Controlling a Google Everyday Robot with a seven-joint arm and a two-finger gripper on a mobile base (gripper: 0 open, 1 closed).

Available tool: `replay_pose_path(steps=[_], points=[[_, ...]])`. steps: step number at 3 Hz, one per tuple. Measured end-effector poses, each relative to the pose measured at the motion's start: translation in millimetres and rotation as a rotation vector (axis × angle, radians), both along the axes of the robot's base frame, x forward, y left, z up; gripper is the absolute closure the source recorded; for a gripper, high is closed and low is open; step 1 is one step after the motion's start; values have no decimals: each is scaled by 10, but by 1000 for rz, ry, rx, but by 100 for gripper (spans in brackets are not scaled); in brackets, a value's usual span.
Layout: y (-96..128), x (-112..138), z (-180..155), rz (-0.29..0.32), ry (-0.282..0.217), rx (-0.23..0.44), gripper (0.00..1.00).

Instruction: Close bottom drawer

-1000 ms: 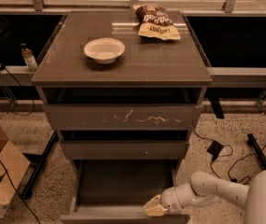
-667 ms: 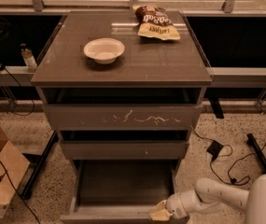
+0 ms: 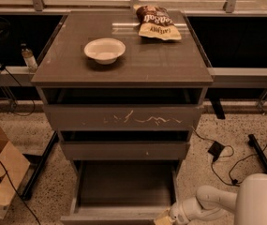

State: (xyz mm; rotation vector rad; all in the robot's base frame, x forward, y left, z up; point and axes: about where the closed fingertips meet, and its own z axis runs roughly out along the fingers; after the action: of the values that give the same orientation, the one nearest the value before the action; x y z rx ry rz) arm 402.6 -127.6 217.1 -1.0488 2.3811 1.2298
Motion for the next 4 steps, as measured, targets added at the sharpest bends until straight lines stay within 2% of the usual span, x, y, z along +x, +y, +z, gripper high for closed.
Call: replay_pose_path(steps=[1, 3, 4], points=[[-2, -31, -214, -4, 37, -3, 100], [7, 29, -219, 0, 34, -2, 100], [-5, 247, -236, -7, 12, 13, 100]])
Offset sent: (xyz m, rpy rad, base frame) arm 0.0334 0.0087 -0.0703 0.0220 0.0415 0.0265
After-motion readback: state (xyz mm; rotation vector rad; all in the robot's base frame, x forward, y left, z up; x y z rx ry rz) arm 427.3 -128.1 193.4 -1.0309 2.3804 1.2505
